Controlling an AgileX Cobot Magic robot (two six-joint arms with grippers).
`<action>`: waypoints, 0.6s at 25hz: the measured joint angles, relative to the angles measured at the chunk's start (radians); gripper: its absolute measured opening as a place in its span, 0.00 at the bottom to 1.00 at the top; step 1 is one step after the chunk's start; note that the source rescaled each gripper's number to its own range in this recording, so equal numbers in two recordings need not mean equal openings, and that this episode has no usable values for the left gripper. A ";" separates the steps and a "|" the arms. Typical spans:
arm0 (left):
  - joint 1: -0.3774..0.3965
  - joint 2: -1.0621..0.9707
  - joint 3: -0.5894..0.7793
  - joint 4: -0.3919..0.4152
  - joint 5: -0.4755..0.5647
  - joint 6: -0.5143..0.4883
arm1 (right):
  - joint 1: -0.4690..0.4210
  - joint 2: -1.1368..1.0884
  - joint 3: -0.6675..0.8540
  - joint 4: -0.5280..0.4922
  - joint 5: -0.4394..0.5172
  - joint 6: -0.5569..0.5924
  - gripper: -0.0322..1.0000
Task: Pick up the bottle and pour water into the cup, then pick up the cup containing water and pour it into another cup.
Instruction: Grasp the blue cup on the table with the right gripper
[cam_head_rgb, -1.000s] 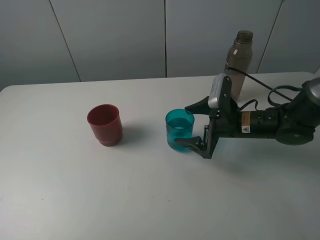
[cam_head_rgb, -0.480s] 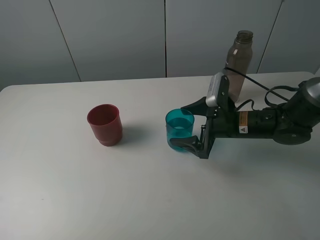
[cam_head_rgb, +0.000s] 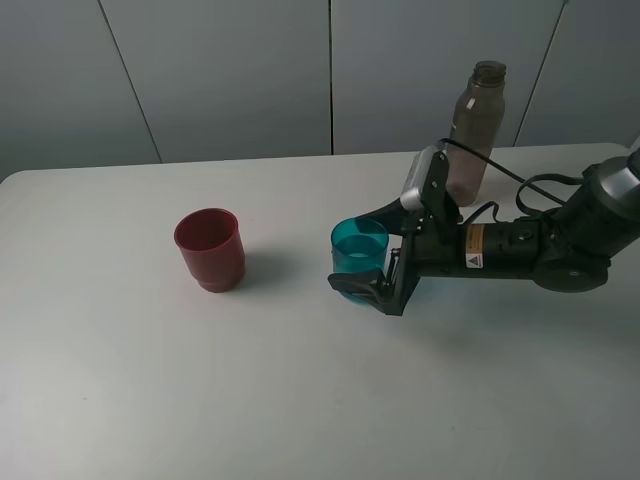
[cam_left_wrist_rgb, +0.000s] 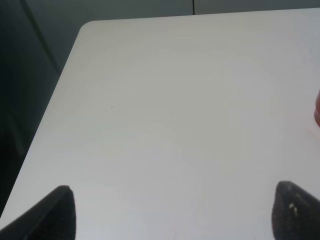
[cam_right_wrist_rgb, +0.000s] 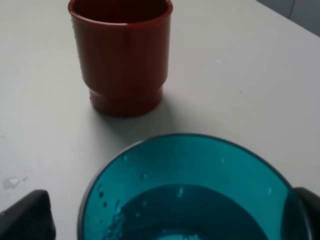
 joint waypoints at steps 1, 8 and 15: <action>0.000 0.000 0.000 0.000 0.000 0.000 | 0.009 0.000 0.000 0.009 0.003 0.000 0.99; 0.000 0.000 0.000 0.000 0.000 0.000 | 0.032 0.057 0.000 0.076 -0.052 -0.002 0.99; 0.000 0.000 0.000 0.000 0.000 0.000 | 0.032 0.074 0.000 0.121 -0.086 -0.006 0.99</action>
